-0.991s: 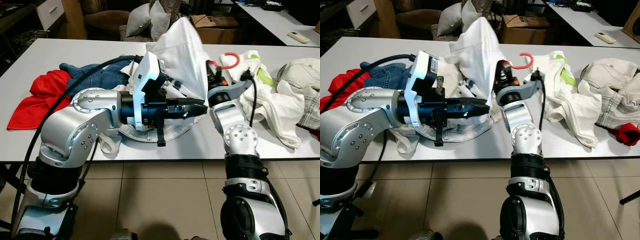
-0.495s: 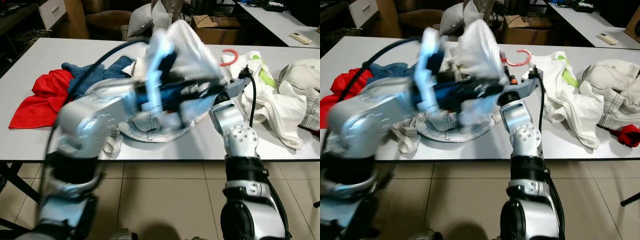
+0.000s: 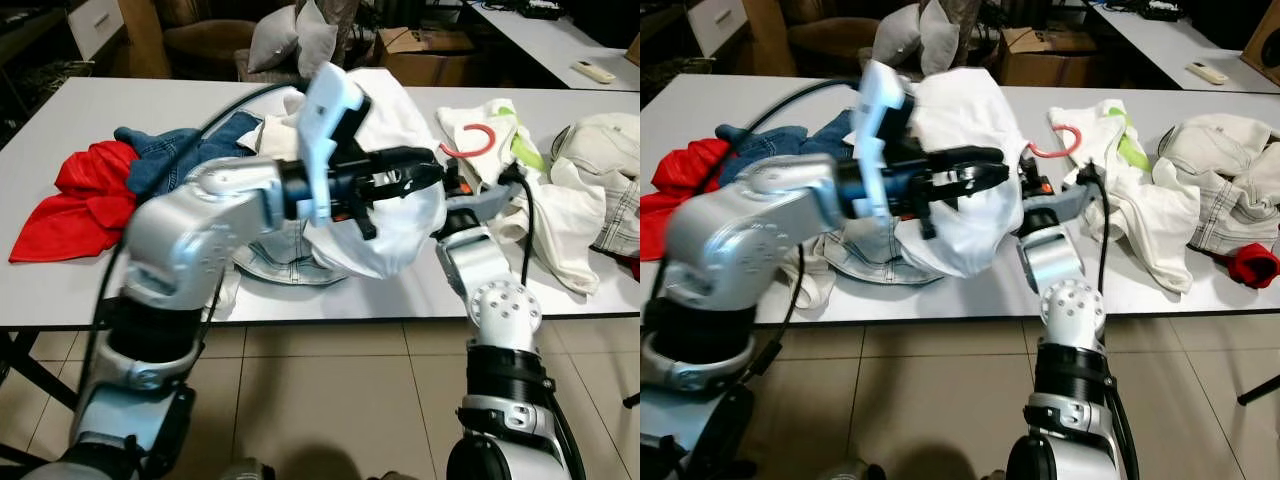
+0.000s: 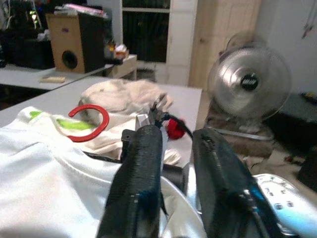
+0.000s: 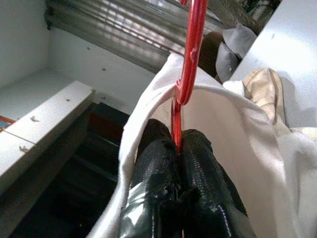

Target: Hang hanger

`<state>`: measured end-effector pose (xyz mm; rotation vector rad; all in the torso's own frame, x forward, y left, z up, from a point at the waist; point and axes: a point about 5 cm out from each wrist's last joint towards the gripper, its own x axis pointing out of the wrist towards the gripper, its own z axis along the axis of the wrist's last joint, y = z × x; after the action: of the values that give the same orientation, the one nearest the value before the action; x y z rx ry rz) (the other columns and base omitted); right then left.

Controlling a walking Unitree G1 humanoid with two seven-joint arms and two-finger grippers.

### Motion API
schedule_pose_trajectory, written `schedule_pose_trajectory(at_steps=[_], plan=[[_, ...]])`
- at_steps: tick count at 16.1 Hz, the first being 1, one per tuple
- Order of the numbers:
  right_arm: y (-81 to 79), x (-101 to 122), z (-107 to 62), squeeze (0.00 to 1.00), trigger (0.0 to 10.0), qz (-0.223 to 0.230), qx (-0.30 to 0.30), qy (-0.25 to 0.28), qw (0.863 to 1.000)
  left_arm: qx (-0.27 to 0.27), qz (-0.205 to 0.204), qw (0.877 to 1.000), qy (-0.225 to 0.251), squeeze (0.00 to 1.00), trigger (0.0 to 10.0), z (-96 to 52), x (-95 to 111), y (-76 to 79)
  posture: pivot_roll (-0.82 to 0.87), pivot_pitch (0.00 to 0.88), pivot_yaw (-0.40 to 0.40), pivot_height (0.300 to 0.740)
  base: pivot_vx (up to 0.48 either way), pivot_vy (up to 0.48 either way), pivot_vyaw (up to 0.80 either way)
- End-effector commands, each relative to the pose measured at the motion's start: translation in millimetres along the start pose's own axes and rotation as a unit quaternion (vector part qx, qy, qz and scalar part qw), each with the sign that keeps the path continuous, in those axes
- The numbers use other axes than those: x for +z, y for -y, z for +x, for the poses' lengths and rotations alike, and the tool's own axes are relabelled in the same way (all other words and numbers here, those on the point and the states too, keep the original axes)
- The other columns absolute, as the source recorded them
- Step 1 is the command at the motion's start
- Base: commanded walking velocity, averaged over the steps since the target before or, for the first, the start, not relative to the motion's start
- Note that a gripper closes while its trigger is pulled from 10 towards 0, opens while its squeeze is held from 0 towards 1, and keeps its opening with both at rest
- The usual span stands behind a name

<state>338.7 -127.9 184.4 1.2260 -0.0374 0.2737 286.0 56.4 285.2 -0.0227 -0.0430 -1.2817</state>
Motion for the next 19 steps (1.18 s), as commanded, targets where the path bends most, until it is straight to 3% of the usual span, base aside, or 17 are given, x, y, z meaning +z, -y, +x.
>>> schedule_pose_trajectory(at_steps=[1,3,4,5,6,7,8,9,11,14,19], plan=[[-4.2,7,-3.4,0.0,10.0,0.009,0.01,0.015,1.0,-0.011,-0.005,1.0,0.019,1.0,10.0,-5.5,8,3.6,-0.04,0.0,0.006,0.74,0.0,0.0,0.0],[-3.4,13,-7.4,0.0,10.0,0.014,0.005,0.027,1.0,-0.002,-0.007,0.999,0.053,1.0,10.0,-12.3,16,4.2,-0.03,0.0,-0.001,0.74,0.0,0.0,0.0],[-3.6,18,-11.0,0.0,10.0,-0.008,0.007,0.028,1.0,0.034,-0.012,0.997,0.061,0.88,10.0,-16.8,15,-0.6,-0.03,0.0,-0.002,0.74,0.0,0.0,0.0],[-3.7,19,-13.6,0.0,10.0,-0.015,0.006,0.021,1.0,0.068,-0.015,0.996,0.064,0.24,10.0,-21.9,12,-6.0,-0.03,0.003,-0.007,0.74,0.0,0.0,0.0],[-6.9,22,-19.0,0.0,10.0,-0.018,0.022,0.013,1.0,0.133,-0.015,0.989,0.06,0.0,10.0,-34.1,3,-16.0,-0.02,0.009,-0.007,0.74,0.0,0.0,0.0],[-8.4,25,-23.3,0.0,10.0,-0.025,0.026,0.011,0.999,0.18,-0.006,0.983,0.045,0.0,10.0,-44.8,-7,-21.7,-0.02,0.014,-0.004,0.74,0.0,0.0,0.0],[-15.1,31,-33.6,0.0,10.0,-0.041,0.05,0.009,0.998,0.261,-0.003,0.965,0.01,0.0,10.0,-67.3,-32,-29.0,-0.02,0.015,-0.002,0.74,0.0,0.0,0.0],[-19.9,34,-40.3,0.0,10.0,-0.04,0.062,0.012,0.997,0.302,-0.006,0.953,-0.01,0.0,10.0,-80.2,-47,-30.3,-0.02,0.015,-0.001,0.74,0.0,0.0,0.0],[-36.3,41,-68.3,0.0,10.0,-0.049,0.087,0.006,0.995,0.389,-0.043,0.919,-0.039,0.0,10.0,-104.4,-83,-14.7,-0.01,0.018,-0.006,0.74,0.0,-0.154,0.4],[-48.6,42,-89.5,0.0,10.0,-0.058,0.112,-0.003,0.992,0.391,-0.061,0.917,-0.042,0.0,10.0,-98.7,-103,1.7,-0.02,0.014,0.007,0.74,0.0,-0.321,0.8],[-63.8,52,-113.0,0.0,10.0,-0.05,0.166,-0.004,0.985,0.389,-0.068,0.918,-0.037,0.0,10.0,-91.2,-110,6.3,-0.03,0.01,0.015,0.74,0.0,-0.33,0.8]])
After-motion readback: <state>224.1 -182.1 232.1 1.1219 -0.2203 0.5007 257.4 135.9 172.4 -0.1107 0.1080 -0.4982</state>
